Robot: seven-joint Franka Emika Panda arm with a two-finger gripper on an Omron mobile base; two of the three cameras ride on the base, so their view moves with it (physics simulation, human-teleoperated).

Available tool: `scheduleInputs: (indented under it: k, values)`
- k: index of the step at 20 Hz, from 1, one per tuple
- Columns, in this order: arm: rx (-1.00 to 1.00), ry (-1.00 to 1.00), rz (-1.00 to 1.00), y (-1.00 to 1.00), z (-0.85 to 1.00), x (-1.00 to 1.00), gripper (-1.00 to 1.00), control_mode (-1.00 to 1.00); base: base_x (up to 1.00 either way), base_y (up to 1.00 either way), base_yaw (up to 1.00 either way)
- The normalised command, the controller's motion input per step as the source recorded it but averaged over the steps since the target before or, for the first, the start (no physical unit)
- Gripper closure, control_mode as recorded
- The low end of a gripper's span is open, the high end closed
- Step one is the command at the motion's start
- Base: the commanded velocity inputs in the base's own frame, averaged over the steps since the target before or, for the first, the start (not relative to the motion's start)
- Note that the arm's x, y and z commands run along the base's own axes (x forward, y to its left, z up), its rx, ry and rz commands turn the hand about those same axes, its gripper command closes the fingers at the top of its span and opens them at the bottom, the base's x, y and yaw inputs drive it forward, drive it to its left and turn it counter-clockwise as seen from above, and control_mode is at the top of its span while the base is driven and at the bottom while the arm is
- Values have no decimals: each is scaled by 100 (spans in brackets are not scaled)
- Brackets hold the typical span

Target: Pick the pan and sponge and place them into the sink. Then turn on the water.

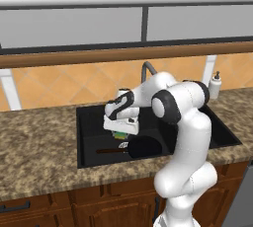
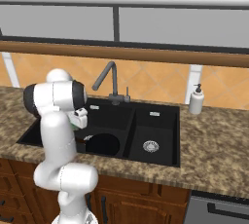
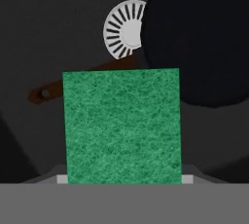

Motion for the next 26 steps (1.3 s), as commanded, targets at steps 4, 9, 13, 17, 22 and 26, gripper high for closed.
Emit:
scheduleInputs:
  k: [4, 9, 13, 17, 22, 26]
  values:
    - [0, 0, -3, 0, -51, 0, 100, -100, 0, 0, 0]
    - [-1, 0, -4, 0, -55, 2, 100, -100, 0, 0, 0]
    - [-1, 0, -6, 0, -46, 27, 100, -100, 0, 0, 0]
    - [0, -1, -8, 0, -31, 30, 100, -100, 0, 0, 0]
    - [0, 0, -2, 0, -22, 17, 100, -100, 0, 0, 0]
    - [0, -1, 0, 0, -11, 13, 100, -100, 0, 0, 0]
